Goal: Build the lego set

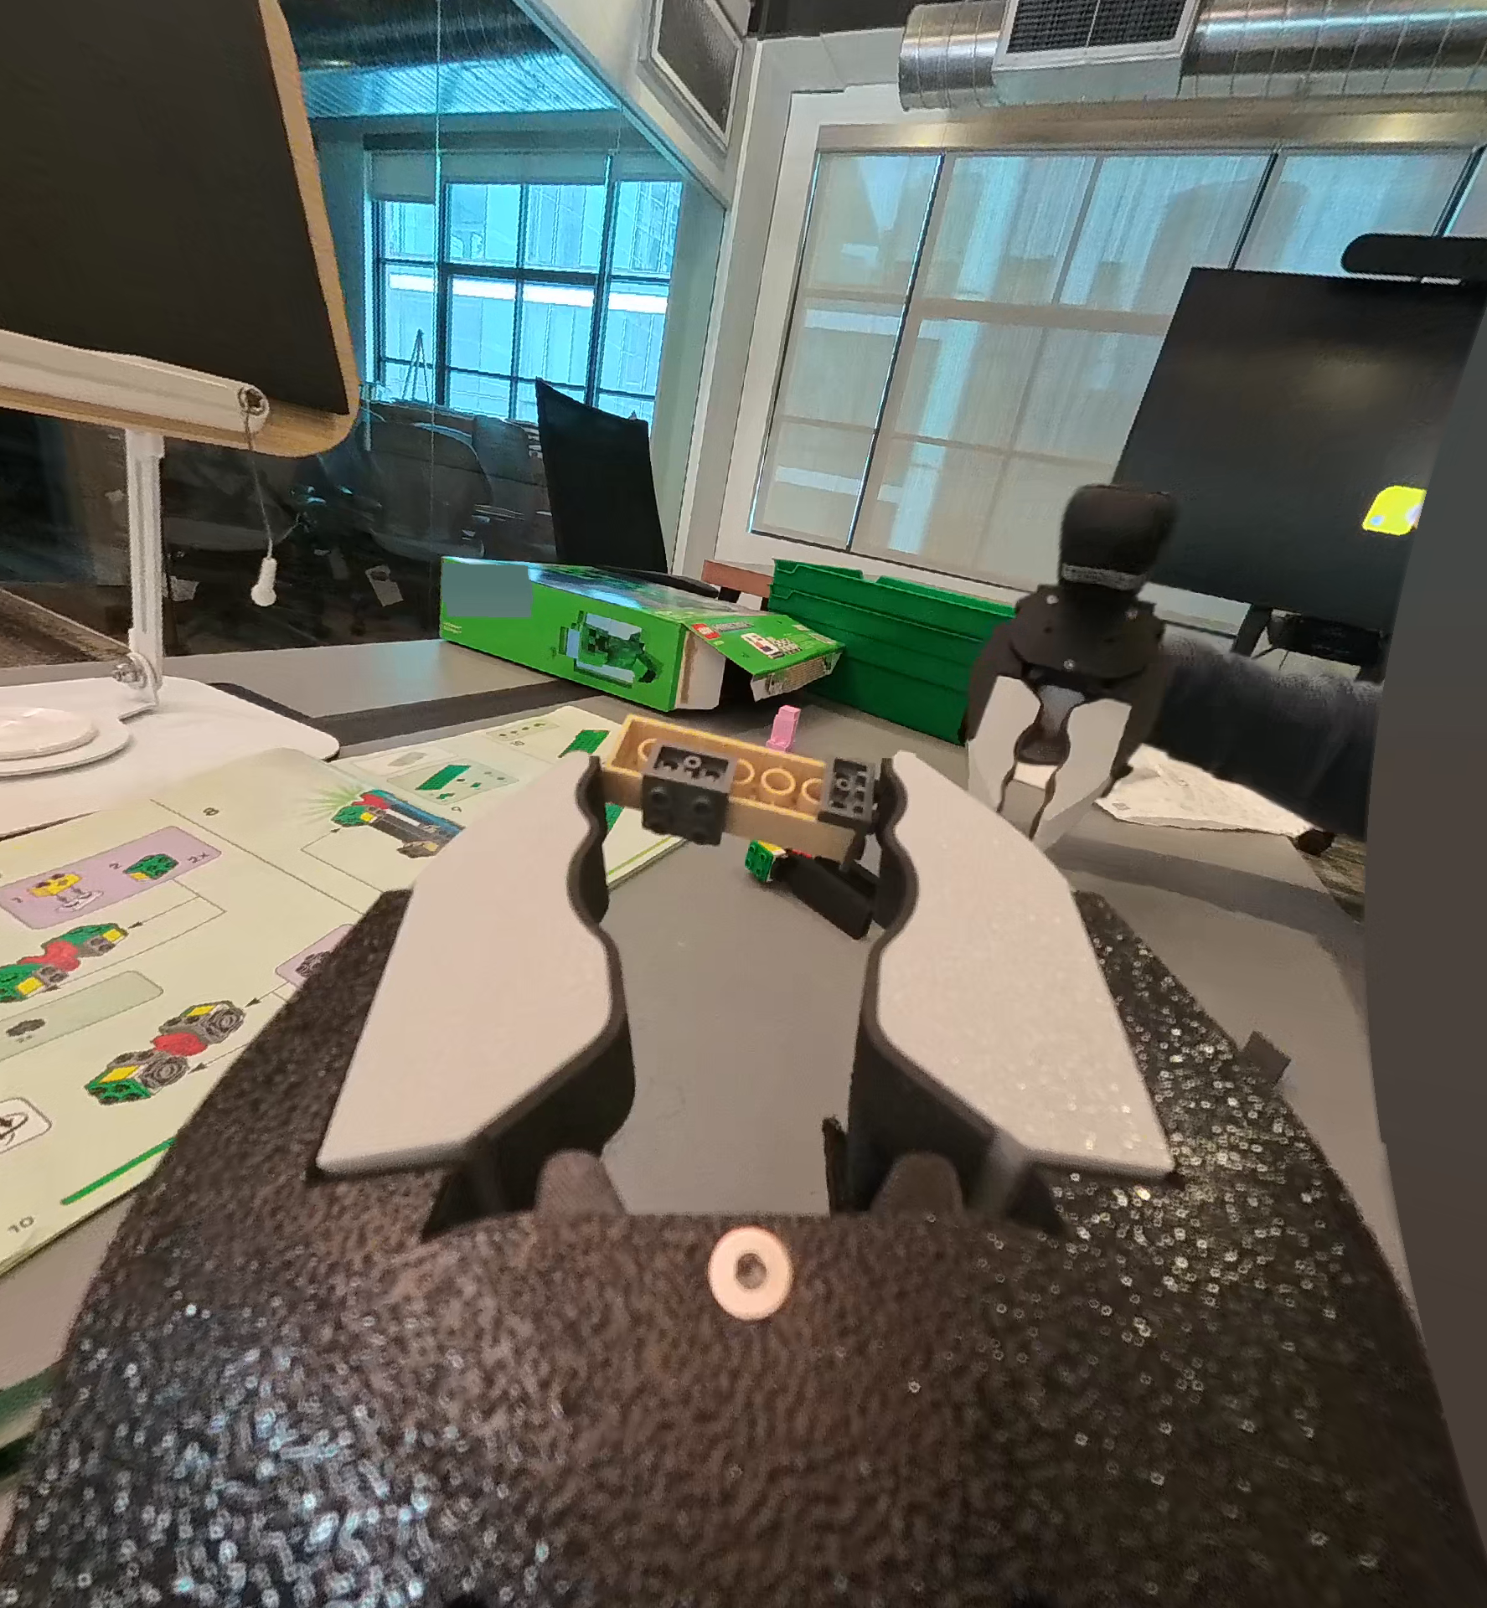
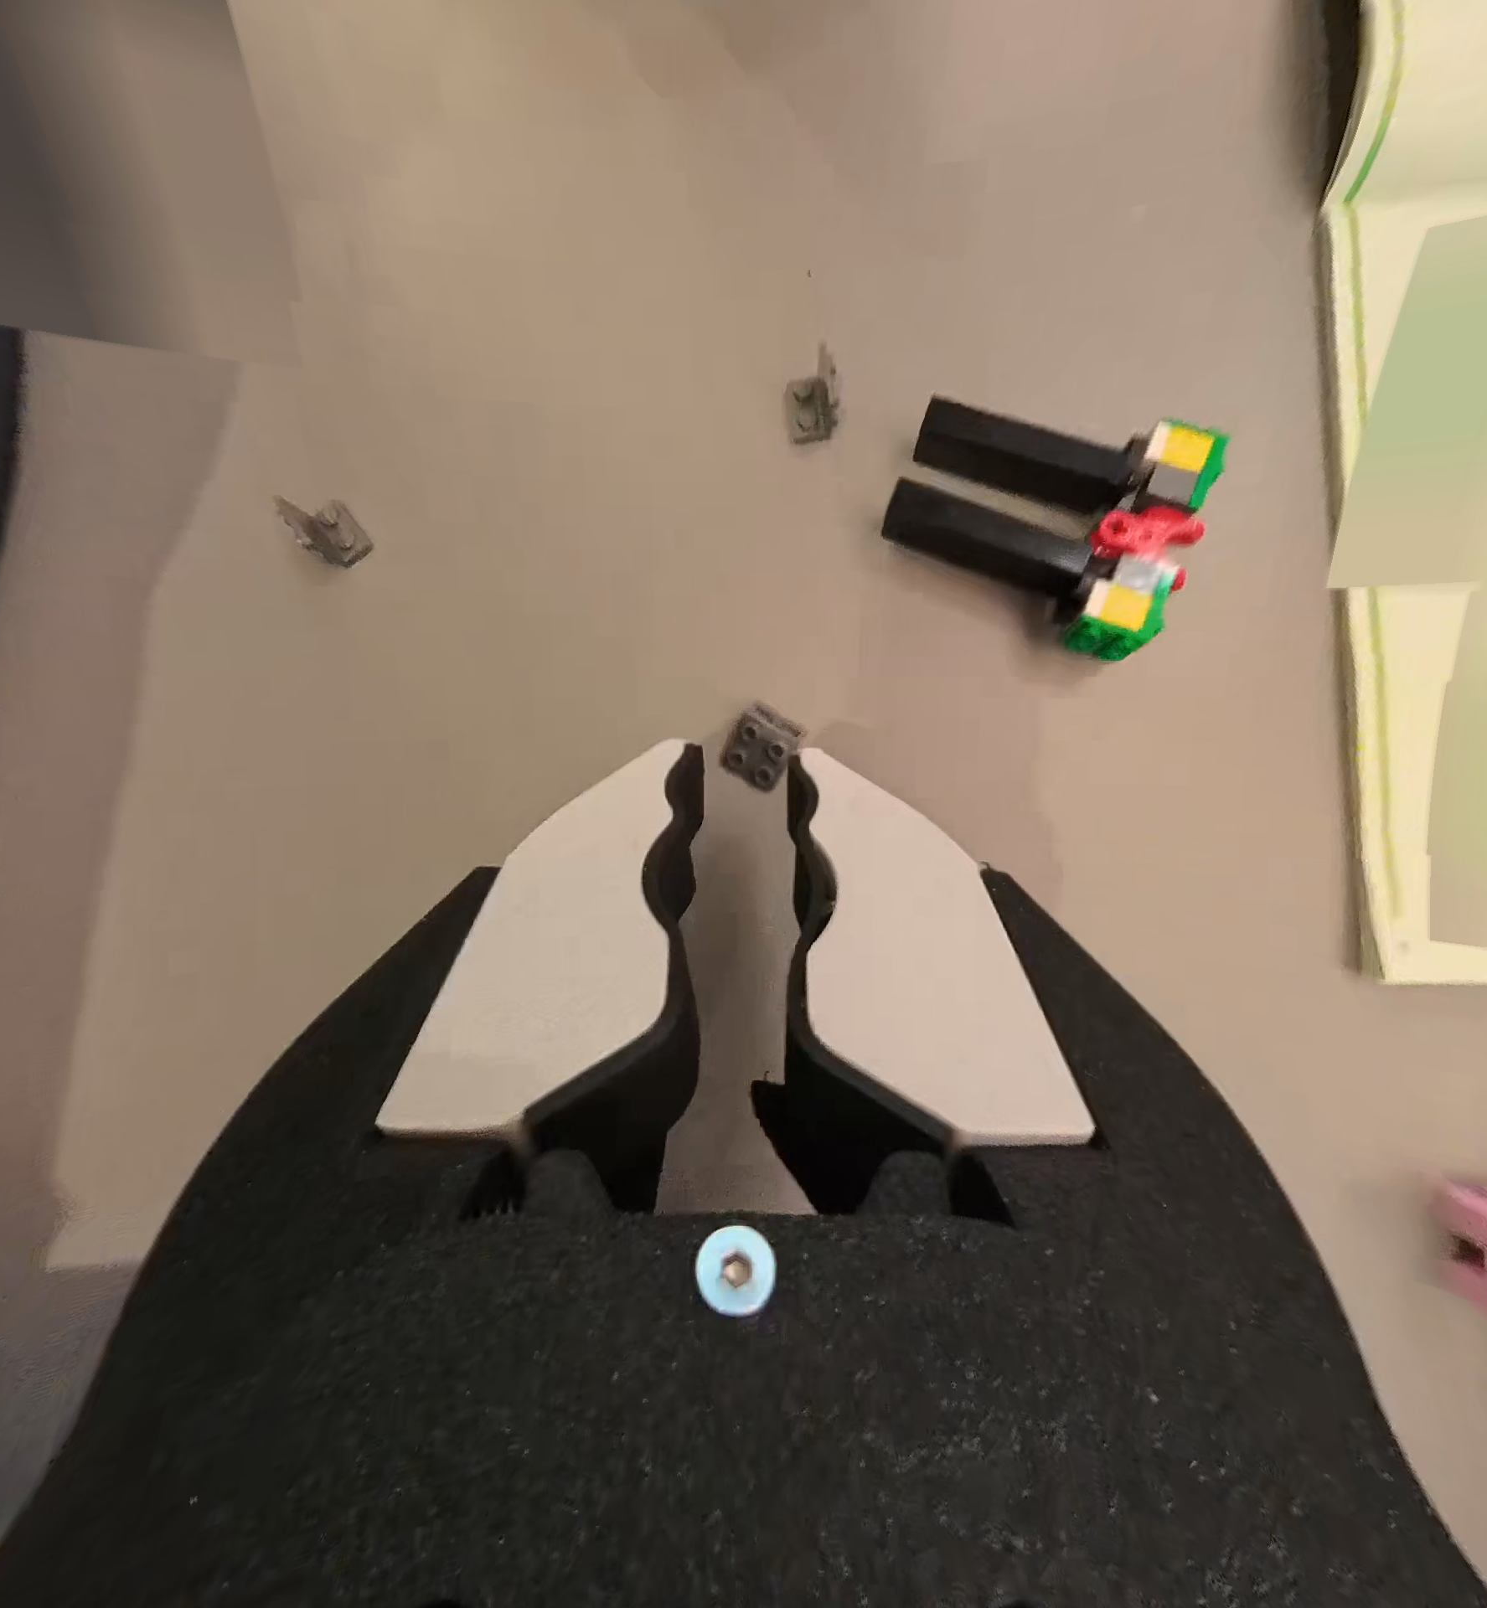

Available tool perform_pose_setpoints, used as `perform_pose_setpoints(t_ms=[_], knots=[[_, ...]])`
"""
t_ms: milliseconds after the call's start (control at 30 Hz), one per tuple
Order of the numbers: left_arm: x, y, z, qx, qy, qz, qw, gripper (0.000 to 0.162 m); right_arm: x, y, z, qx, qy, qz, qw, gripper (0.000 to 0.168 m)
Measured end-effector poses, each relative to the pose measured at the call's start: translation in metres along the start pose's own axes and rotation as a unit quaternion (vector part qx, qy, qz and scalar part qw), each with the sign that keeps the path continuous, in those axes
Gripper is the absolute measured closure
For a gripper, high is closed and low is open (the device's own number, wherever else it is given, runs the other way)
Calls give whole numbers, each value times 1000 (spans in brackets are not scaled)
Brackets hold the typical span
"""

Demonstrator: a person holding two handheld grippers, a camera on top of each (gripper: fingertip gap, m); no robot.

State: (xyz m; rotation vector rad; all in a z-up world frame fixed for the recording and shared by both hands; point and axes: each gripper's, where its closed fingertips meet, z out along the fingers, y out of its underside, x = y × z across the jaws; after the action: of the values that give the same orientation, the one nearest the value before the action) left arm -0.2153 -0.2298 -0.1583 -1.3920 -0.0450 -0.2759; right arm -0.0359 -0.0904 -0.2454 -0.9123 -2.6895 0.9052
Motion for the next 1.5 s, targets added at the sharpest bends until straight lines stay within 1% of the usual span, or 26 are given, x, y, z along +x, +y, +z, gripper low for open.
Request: perform_pose_setpoints(t_ms=[33, 67, 167, 267, 300, 400, 467, 533, 600, 733, 933, 1133, 1333, 1500], knots=[[0, 0, 0, 1, 0, -1, 1000, 103, 3, 0, 2, 6, 17, -17, 1000, 151], [0, 0, 0, 1, 0, -2, 1000, 103, 5, 2, 5, 3, 25, -16, 1000, 151], [0, 0, 0, 0, 2, -4, 1000, 103, 3, 13, 12, -27, 0, 46, 999, 149], [1, 0, 0, -1, 4, -5, 1000, 103, 4, 17, 17, -17, 11, 60, 998, 146], [1, 1, 1, -2, 5, -6, 1000, 103, 2, 18, 19, -20, 12, 65, 998, 143], [1, 1, 1, -2, 6, -7, 1000, 103, -10, 14, 24, -36, 7, 68, 997, 142], [1, 0, 0, -1, 5, -9, 1000, 103, -11, 15, 23, -88, 44, 71, 993, 142], [0, 0, 0, 0, 5, -10, 1000, 103, -5, 19, 15, -153, 97, 68, 981, 144], [0, 0, 0, 1, 5, -12, 1000, 103, -3, 16, 10, -178, 126, 60, 974, 144], [0, -1, -1, 4, 5, -14, 1000, 103, -2, 7, 5, -177, 145, 52, 972, 144], [0, -1, -1, 5, 6, -17, 1000, 103, -1, 15, 5, -194, 152, 52, 968, 143], [-1, -1, -1, 6, 6, -20, 1000, 103, -2, 17, 7, -191, 149, 49, 969, 143], [-1, -1, -1, 7, 7, -24, 1000, 103, 0, 20, 12, -141, 114, 74, 981, 146], [-1, -1, -1, 7, 9, -28, 1000, 103, -4, 15, 23, -89, 83, 85, 989, 149]])
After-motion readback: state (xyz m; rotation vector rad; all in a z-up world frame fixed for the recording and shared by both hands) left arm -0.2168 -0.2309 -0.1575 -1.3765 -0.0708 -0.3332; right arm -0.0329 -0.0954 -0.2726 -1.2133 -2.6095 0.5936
